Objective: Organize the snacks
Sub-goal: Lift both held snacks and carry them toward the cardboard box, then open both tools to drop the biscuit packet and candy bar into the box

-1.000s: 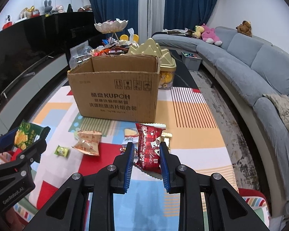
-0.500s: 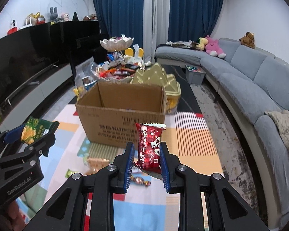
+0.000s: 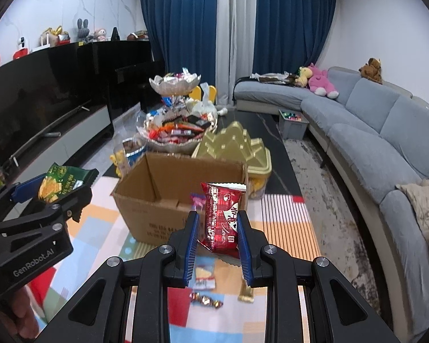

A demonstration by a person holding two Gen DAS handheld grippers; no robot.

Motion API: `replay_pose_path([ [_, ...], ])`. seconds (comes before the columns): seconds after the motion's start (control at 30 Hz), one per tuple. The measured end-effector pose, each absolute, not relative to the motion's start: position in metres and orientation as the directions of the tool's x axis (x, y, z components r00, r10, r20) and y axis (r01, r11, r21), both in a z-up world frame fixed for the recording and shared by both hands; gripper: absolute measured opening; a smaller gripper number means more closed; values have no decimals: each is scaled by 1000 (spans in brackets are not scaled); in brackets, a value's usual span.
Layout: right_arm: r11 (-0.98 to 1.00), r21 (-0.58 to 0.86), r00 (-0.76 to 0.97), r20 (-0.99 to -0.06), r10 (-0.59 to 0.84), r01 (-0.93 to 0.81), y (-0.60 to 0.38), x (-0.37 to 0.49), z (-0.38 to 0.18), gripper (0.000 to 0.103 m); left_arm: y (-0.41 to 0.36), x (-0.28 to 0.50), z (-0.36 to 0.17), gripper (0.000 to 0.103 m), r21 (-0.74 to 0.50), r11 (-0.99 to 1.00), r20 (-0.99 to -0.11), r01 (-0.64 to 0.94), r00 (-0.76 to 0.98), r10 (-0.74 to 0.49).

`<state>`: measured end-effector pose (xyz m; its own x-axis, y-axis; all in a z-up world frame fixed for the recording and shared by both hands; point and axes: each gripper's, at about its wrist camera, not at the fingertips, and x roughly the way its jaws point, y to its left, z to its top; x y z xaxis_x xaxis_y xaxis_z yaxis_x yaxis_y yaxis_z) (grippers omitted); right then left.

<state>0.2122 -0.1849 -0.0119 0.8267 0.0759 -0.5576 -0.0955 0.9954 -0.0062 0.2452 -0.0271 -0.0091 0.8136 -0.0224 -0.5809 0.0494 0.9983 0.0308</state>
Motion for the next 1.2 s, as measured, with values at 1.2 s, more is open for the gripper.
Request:
replay_pose_path([
  [1.2,988,-35,819,-564,103,-148,-172,335,0,27,-30,367,-10,72,33,996,-597,77,801,-42],
])
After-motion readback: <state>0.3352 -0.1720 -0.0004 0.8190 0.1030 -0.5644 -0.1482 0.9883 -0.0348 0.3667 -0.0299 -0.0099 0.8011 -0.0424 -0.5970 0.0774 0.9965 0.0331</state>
